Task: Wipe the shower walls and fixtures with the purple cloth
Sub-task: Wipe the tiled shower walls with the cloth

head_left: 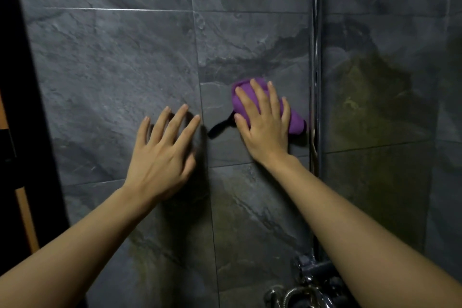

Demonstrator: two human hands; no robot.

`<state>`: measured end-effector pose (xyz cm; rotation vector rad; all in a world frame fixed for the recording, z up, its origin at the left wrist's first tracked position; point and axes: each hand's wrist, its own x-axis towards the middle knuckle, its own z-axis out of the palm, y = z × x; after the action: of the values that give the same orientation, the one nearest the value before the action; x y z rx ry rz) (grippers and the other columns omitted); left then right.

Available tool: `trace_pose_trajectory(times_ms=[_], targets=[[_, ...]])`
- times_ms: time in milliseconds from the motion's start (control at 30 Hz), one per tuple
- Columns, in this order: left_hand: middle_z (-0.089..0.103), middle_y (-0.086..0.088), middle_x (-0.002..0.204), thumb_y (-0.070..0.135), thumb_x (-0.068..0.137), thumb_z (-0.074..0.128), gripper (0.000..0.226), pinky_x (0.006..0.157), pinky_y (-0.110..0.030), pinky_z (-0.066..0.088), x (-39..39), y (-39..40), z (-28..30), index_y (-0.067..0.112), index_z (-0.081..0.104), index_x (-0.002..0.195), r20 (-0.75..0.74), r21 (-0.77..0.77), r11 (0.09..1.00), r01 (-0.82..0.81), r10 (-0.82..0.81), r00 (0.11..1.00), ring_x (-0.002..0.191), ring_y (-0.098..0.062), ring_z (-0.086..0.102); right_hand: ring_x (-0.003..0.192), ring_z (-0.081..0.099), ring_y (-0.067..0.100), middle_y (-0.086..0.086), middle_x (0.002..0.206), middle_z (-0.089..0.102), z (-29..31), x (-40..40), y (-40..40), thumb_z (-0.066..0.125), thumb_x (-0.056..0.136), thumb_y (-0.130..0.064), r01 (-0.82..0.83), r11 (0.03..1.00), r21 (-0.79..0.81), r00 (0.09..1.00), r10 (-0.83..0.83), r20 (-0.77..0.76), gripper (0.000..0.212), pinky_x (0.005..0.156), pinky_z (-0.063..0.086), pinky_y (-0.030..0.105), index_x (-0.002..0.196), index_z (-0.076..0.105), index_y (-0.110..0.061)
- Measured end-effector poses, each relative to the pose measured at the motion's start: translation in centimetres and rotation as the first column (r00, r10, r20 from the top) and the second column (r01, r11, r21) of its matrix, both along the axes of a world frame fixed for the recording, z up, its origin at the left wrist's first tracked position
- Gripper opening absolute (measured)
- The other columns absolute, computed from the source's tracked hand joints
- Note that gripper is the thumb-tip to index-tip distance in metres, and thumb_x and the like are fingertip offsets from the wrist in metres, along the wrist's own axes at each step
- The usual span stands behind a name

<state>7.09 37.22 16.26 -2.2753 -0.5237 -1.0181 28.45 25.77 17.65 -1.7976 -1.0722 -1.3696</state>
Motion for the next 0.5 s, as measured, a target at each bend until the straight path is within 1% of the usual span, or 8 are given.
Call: trace_pose_trajectory(times_ms=[100,167,233,267,333,433,500], targets=[[0.016,-0.01,0.164,0.05,0.091,0.034,0.072,0.118,-0.06,0.017,0.0,0.1,-1.2,0.023,0.02,0.156,-0.02,-0.022,1.0,-0.008,0.008,1.0,0.15,-0.034,0.017,0.149,0.014,0.029,0.001,0.16,0.025,-6.3,-0.9,0.5,0.045,0.094,-0.045,-0.022,0.997,-0.08,0.996,0.029,0.084,0.057,0.116,0.015,0.057,0.149,0.032,-0.035],[0.017,-0.01,0.164,0.05,0.091,0.033,0.071,0.118,-0.06,0.017,-0.2,0.2,-1.9,0.023,0.022,0.156,-0.022,-0.037,0.999,-0.009,0.008,1.0,0.15,-0.034,0.017,0.149,0.016,0.03,0.003,0.159,0.028,-10.2,-0.8,0.1,0.047,0.094,-0.045,-0.007,0.991,-0.135,0.991,0.025,0.135,0.058,0.116,0.016,0.059,0.149,0.03,-0.034],[0.017,-0.01,0.164,0.05,0.091,0.031,0.071,0.118,-0.06,0.017,-0.6,0.1,-2.3,0.023,0.022,0.156,-0.007,-0.047,0.999,0.001,-0.002,1.0,0.15,-0.034,0.017,0.148,0.018,0.031,0.004,0.158,0.03,-11.8,0.6,-1.0,0.046,0.095,-0.045,0.021,0.982,-0.189,0.982,0.015,0.19,0.058,0.114,0.019,0.061,0.149,0.029,-0.034],[0.017,-0.01,0.164,0.049,0.09,0.03,0.071,0.118,-0.06,0.017,-0.8,0.2,-2.5,0.023,0.022,0.156,-0.001,-0.051,0.999,0.008,-0.008,1.0,0.15,-0.034,0.017,0.148,0.019,0.031,0.004,0.157,0.03,-11.7,1.5,-1.6,0.045,0.095,-0.045,0.027,0.981,-0.192,0.982,0.01,0.189,0.057,0.114,0.02,0.062,0.149,0.03,-0.034],[0.016,-0.01,0.164,0.048,0.09,0.031,0.071,0.117,-0.061,0.018,-1.5,0.4,-2.8,0.023,0.022,0.156,0.005,-0.062,0.998,0.013,-0.013,1.0,0.15,-0.034,0.017,0.148,0.017,0.03,0.003,0.158,0.029,-10.6,2.7,-2.3,0.043,0.095,-0.046,0.033,0.989,-0.144,0.994,-0.017,0.109,0.056,0.114,0.019,0.063,0.148,0.031,-0.033],[0.017,-0.01,0.164,0.048,0.091,0.032,0.071,0.117,-0.061,0.019,-2.4,1.0,-3.2,0.022,0.022,0.156,-0.003,-0.07,0.997,-0.014,0.014,1.0,0.15,-0.034,0.018,0.148,0.017,0.031,0.003,0.159,0.029,-7.6,2.3,-2.0,0.038,0.096,-0.047,0.038,0.999,-0.006,0.996,-0.038,-0.085,0.055,0.117,0.015,0.06,0.148,0.031,-0.033],[0.017,-0.01,0.163,0.049,0.091,0.031,0.071,0.116,-0.061,0.02,-2.9,1.4,-3.4,0.022,0.022,0.156,-0.006,-0.074,0.997,-0.026,0.026,1.0,0.149,-0.035,0.018,0.148,0.017,0.032,0.002,0.16,0.027,-6.3,0.9,-1.1,0.038,0.097,-0.047,0.03,0.997,0.066,0.989,-0.02,-0.146,0.055,0.117,0.012,0.057,0.15,0.03,-0.033]])
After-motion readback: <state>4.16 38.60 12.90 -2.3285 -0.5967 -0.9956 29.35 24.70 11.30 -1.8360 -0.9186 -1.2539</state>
